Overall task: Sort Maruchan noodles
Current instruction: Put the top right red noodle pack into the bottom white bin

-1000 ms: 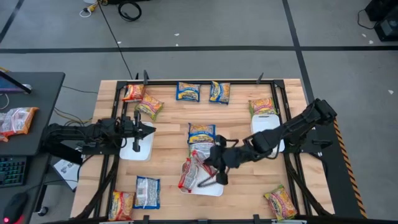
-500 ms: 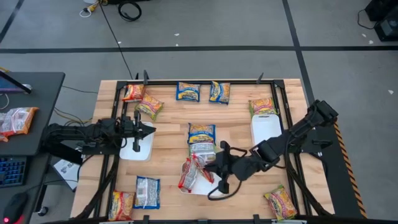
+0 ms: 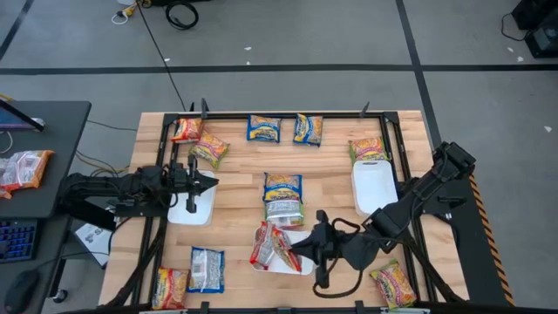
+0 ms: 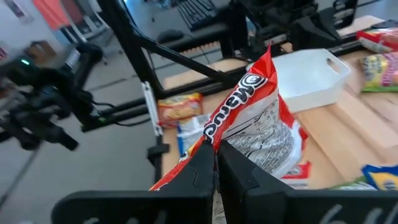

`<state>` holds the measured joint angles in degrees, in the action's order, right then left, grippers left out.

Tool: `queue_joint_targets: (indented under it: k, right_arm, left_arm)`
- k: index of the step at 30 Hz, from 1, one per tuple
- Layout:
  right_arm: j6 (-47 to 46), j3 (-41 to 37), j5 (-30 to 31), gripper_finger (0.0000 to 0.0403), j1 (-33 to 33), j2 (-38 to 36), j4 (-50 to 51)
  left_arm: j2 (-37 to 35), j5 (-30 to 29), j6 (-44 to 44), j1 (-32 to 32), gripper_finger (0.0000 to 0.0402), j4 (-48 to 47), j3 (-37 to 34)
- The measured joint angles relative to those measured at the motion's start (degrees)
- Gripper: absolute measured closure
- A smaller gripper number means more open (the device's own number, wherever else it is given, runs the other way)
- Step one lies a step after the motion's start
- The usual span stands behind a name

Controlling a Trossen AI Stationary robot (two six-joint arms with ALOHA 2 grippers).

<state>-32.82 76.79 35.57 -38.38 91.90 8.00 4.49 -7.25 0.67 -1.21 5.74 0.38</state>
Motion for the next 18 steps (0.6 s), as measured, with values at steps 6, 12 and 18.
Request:
queue_joint_targets:
  k: [6, 12, 18]
  right_arm:
    - [3.1, 0.0, -1.9, 0.0391, 0.8, 0.0, -1.5]
    - [8.1, 0.0, -6.7, 0.0391, 3.4, 0.0, -4.2]
    - [13.4, 0.0, -6.7, 0.0391, 0.2, 0.0, -7.5]
  left_arm:
    - [0.0, 0.0, 0.0, 0.0, 0.0370, 0.0, 0.0]
    - [0.0, 0.0, 0.0, 0.0, 0.0370, 0.0, 0.0]
    - [0.0, 0.0, 0.0, 0.0, 0.0370, 0.0, 0.0]
